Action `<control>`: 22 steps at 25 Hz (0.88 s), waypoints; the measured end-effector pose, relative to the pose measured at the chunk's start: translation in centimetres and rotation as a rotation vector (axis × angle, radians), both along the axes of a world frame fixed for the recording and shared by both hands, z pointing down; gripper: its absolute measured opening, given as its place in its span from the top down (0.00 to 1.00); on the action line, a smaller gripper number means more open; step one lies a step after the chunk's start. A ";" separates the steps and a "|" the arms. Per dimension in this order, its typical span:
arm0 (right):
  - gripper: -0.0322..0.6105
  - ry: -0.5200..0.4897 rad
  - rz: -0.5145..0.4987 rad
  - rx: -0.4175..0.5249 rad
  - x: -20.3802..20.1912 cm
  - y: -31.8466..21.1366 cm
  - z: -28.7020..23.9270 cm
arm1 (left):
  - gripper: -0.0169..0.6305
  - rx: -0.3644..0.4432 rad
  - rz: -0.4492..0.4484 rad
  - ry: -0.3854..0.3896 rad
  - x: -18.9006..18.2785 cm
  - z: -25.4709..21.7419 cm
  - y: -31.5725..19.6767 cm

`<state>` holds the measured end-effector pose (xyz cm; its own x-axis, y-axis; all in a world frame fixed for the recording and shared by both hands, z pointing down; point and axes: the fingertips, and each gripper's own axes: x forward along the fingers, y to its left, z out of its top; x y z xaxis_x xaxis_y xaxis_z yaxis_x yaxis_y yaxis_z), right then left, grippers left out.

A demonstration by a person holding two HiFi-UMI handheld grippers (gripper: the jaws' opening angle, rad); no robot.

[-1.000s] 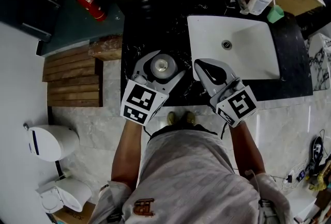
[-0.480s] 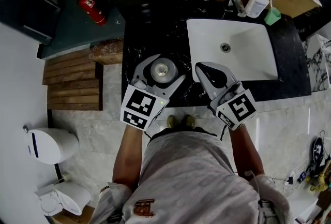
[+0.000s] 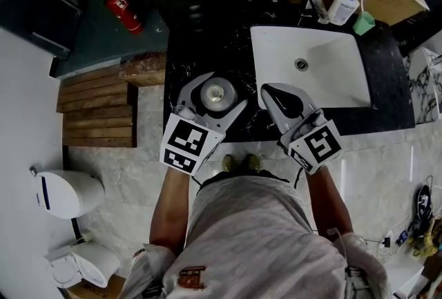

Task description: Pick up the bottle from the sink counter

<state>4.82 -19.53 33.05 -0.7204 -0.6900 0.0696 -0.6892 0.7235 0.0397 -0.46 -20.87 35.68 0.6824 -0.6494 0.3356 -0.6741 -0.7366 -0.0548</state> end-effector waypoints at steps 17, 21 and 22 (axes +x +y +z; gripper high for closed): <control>0.95 0.023 -0.005 0.003 -0.8 0.1 -0.1 | 0.46 0.003 0.009 0.009 -0.4 -0.2 0.1; 0.95 0.024 -0.001 0.004 -0.8 0.0 -0.1 | 0.46 0.003 0.011 0.010 -0.4 -0.2 0.0; 0.95 0.024 -0.001 0.004 -0.8 0.0 -0.1 | 0.46 0.003 0.012 0.010 -0.4 -0.2 0.0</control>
